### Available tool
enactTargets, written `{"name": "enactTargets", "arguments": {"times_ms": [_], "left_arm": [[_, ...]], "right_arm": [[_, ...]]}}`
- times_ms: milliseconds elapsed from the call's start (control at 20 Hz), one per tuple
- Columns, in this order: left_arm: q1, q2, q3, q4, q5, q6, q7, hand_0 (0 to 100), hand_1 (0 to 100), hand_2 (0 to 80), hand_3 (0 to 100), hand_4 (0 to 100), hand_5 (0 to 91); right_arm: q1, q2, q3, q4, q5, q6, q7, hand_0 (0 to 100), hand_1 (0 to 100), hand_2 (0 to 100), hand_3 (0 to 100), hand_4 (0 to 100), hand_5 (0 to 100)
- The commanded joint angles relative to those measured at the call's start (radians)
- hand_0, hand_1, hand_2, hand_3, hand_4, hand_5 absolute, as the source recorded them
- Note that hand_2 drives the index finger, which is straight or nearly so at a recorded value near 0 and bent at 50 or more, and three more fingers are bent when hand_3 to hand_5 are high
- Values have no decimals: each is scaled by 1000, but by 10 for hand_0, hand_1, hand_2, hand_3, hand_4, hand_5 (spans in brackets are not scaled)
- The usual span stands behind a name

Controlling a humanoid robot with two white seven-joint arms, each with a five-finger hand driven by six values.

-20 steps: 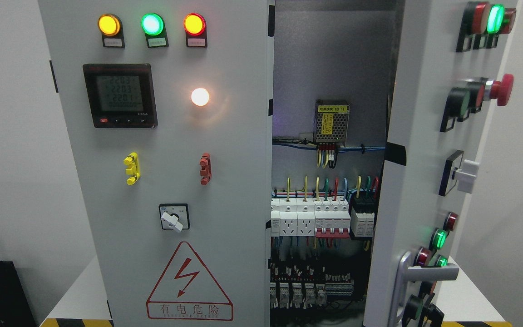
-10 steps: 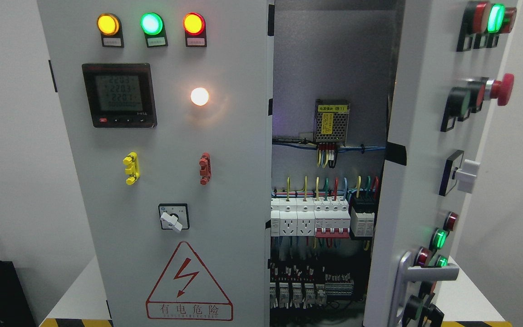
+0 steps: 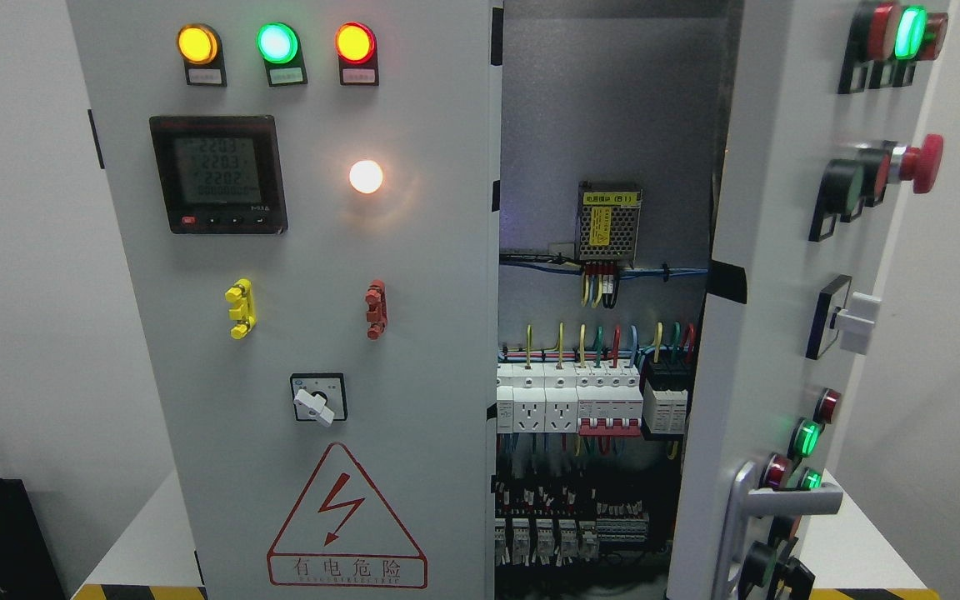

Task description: Open door with both hands

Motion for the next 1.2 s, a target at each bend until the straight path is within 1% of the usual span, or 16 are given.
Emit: {"name": "enactTargets", "arguments": {"times_ms": [0, 100, 200, 250, 300, 351, 451, 501, 551, 601, 651, 751, 851, 952, 1052, 1152], "left_arm": [[-547, -28, -634, -69, -127, 15, -2, 120, 389, 0, 0, 0, 0], [-758, -112, -818, -66, -191, 79, -1, 120, 389, 0, 0, 0, 0], [-1036, -201, -1071, -55, -255, 183, 1, 120, 389, 0, 0, 0, 0], [-1171, -247, -1204, -49, -271, 217, 1, 120, 389, 0, 0, 0, 0], [-1269, -285, -1312, -37, -268, 231, 2, 120, 389, 0, 0, 0, 0], [-1352, -325, -1397, -31, -265, 234, 15, 120, 389, 0, 0, 0, 0], [-1532, -426, -1538, -11, -251, 234, 85, 120, 389, 0, 0, 0, 0], [-1596, -463, -1592, 2, -231, 236, 129, 120, 389, 0, 0, 0, 0], [-1652, -499, -1632, 8, -193, 239, 163, 120, 389, 0, 0, 0, 0], [-1705, -537, -1667, 8, -159, 242, 191, 120, 389, 0, 0, 0, 0], [-1759, -563, -1704, 8, -133, 254, 203, 120, 389, 0, 0, 0, 0], [-1848, -618, -1759, 8, -93, 297, 206, 120, 389, 0, 0, 0, 0], [-1910, -684, -1796, 6, -47, 354, 206, 120, 389, 0, 0, 0, 0], [-1968, -741, -1834, 5, -27, 407, 206, 120, 389, 0, 0, 0, 0], [-2002, -793, -1871, 5, -6, 426, 206, 120, 389, 0, 0, 0, 0], [-2011, -844, -1890, 5, 4, 426, 206, 120, 389, 0, 0, 0, 0]], "right_arm": [[0, 0, 0, 0, 0, 0, 0, 120, 389, 0, 0, 0, 0], [0, 0, 0, 0, 0, 0, 0, 120, 389, 0, 0, 0, 0], [0, 0, 0, 0, 0, 0, 0, 120, 389, 0, 0, 0, 0], [-1, 0, 0, 0, 0, 0, 0, 120, 389, 0, 0, 0, 0], [0, 0, 0, 0, 0, 0, 0, 120, 389, 0, 0, 0, 0], [0, 0, 0, 0, 0, 0, 0, 120, 389, 0, 0, 0, 0], [-1, 0, 0, 0, 0, 0, 0, 120, 389, 0, 0, 0, 0], [0, 0, 0, 0, 0, 0, 0, 120, 389, 0, 0, 0, 0], [0, 0, 0, 0, 0, 0, 0, 120, 389, 0, 0, 0, 0], [0, 0, 0, 0, 0, 0, 0, 120, 389, 0, 0, 0, 0], [0, 0, 0, 0, 0, 0, 0, 120, 389, 0, 0, 0, 0], [0, 0, 0, 0, 0, 0, 0, 120, 389, 0, 0, 0, 0], [0, 0, 0, 0, 0, 0, 0, 120, 389, 0, 0, 0, 0], [-1, 0, 0, 0, 0, 0, 0, 120, 389, 0, 0, 0, 0], [-1, 0, 0, 0, 0, 0, 0, 120, 389, 0, 0, 0, 0], [0, 0, 0, 0, 0, 0, 0, 120, 389, 0, 0, 0, 0]]}}
